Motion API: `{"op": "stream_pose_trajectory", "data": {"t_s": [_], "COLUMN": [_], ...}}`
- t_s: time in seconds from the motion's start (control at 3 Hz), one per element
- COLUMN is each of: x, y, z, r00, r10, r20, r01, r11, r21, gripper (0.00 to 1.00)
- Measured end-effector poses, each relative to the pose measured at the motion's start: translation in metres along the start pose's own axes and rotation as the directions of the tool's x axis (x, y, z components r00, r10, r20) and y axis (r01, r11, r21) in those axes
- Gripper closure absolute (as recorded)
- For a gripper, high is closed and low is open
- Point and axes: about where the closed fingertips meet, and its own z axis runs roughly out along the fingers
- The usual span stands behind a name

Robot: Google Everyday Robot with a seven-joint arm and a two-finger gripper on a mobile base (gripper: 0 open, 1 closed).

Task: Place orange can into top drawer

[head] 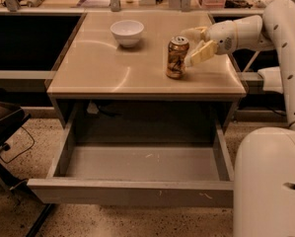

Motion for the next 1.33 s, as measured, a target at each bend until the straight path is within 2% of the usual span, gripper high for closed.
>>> {"op": "stream_pose_trajectory", "data": {"t_s": [0.33,0.67,1.0,1.33], "x": [0.0139,0.0139,0.0139,0.0139], "y": [-0.0064,-0.0064,-0.0064,-0.0064], "z": [0.0083,0.0083,0.0083,0.0084], "r00": [0.999,0.999,0.999,0.999], "r10": [0.042,0.042,0.042,0.042], "r20": [0.034,0.034,0.034,0.034], "r01": [-0.041,-0.041,-0.041,-0.041], "r11": [0.9989,0.9989,0.9989,0.9989], "r21": [-0.020,-0.020,-0.020,-0.020], "gripper": [0.00,0.00,0.19,0.42]}}
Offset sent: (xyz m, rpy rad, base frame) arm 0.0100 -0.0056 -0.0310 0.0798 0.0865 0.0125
